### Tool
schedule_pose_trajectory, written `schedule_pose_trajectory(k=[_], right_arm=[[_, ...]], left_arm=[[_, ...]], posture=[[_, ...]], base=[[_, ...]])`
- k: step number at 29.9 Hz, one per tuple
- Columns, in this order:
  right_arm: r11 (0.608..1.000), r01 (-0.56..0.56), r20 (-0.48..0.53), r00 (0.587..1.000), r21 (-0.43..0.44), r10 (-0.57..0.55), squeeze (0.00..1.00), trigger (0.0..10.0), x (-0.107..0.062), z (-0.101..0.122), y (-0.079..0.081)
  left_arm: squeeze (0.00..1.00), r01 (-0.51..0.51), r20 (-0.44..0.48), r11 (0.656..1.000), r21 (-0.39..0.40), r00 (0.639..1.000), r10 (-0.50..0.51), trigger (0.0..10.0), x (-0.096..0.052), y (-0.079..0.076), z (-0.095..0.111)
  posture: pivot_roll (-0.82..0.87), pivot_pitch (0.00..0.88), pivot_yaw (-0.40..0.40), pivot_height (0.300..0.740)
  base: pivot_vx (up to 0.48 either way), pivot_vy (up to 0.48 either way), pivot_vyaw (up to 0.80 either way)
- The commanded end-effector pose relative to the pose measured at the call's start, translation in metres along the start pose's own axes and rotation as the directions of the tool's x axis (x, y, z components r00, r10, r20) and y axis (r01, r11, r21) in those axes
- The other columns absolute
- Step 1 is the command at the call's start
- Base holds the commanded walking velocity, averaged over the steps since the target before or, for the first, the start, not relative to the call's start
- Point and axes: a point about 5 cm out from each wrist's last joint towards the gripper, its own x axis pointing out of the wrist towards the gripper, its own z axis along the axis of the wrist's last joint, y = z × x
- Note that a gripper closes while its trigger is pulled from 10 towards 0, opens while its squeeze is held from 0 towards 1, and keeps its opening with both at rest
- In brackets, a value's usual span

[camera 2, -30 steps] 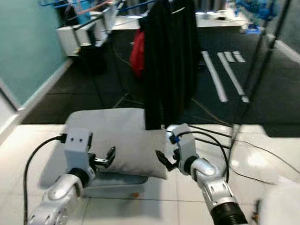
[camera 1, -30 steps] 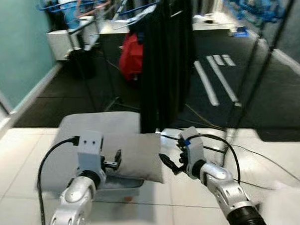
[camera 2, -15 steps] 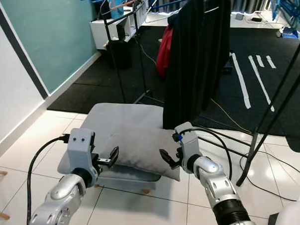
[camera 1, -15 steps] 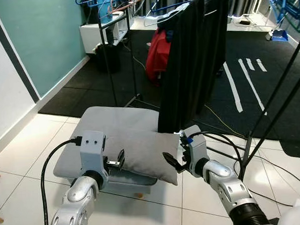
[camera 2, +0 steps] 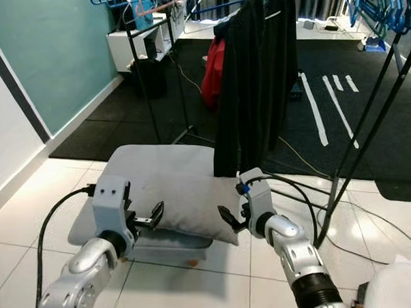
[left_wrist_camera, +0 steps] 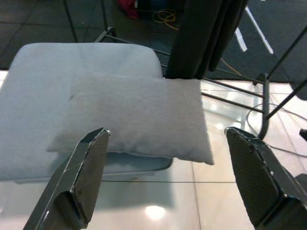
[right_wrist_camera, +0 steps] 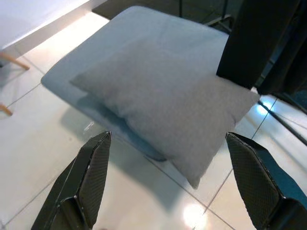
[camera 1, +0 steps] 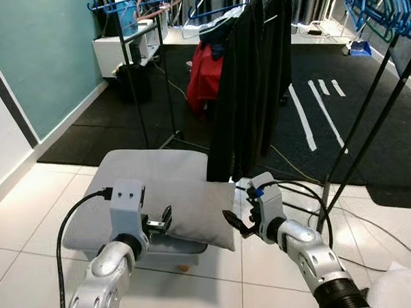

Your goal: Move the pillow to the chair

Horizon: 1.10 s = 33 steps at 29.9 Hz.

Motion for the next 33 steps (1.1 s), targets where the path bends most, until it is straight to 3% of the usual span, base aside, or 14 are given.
schedule_pose_trajectory(k=[1, 9, 13, 30, 33], right_arm=[[1.000, 0.012, -0.027, 1.000, 0.010, -0.011, 0.00, 10.0, -0.0024, -0.0053, -0.0040], [0.999, 0.010, -0.004, 1.000, -0.031, -0.010, 0.00, 10.0, -0.0025, -0.0011, -0.0052], [0.997, -0.010, -0.017, 1.000, -0.076, 0.008, 0.00, 10.0, -0.0010, -0.0002, -0.0035], [0.996, -0.006, -0.017, 1.000, -0.087, 0.005, 0.00, 10.0, -0.0010, 0.0018, -0.0047], [0.997, 0.001, -0.015, 1.000, -0.080, -0.003, 0.00, 10.0, -0.0007, 0.0015, -0.0052]], left_arm=[[0.00, -0.006, 0.000, 0.999, -0.044, 1.000, 0.006, 10.0, -0.0002, -0.0010, -0.0014], [0.00, -0.010, 0.013, 0.999, -0.053, 1.000, 0.011, 10.0, 0.0022, -0.0008, -0.0001], [0.00, -0.008, 0.015, 0.998, -0.054, 1.000, 0.009, 10.0, 0.0025, -0.0013, 0.0005], [0.00, -0.020, 0.025, 0.998, -0.062, 0.999, 0.021, 10.0, 0.0044, 0.0004, 0.0024], [0.00, -0.022, 0.030, 0.998, -0.067, 0.999, 0.024, 10.0, 0.0048, 0.0010, 0.0033]], posture=[[-0.18, 0.013, -0.029, 0.740], [-0.18, 0.013, -0.034, 0.740], [-0.18, 0.011, -0.035, 0.740], [-0.19, 0.012, -0.036, 0.740], [-0.19, 0.014, -0.039, 0.740]], base=[[0.000, 0.000, 0.00], [0.000, 0.000, 0.00], [0.000, 0.000, 0.80], [0.000, 0.000, 0.80], [0.000, 0.000, 0.14]])
